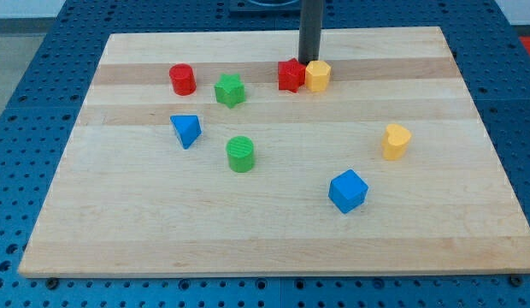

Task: Push the yellow hexagon towards the yellow heart

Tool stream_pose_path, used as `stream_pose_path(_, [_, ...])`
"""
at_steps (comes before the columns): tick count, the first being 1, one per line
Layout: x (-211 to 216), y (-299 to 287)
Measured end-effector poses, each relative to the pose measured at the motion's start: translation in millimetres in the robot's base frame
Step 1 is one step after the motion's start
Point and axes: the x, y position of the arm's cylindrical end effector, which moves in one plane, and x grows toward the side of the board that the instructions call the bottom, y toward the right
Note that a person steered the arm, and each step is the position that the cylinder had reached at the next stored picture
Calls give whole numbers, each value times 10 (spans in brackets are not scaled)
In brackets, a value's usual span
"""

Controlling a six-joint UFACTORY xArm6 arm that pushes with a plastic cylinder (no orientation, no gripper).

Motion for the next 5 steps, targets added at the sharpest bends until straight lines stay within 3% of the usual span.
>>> stream_pose_path(5, [317,75])
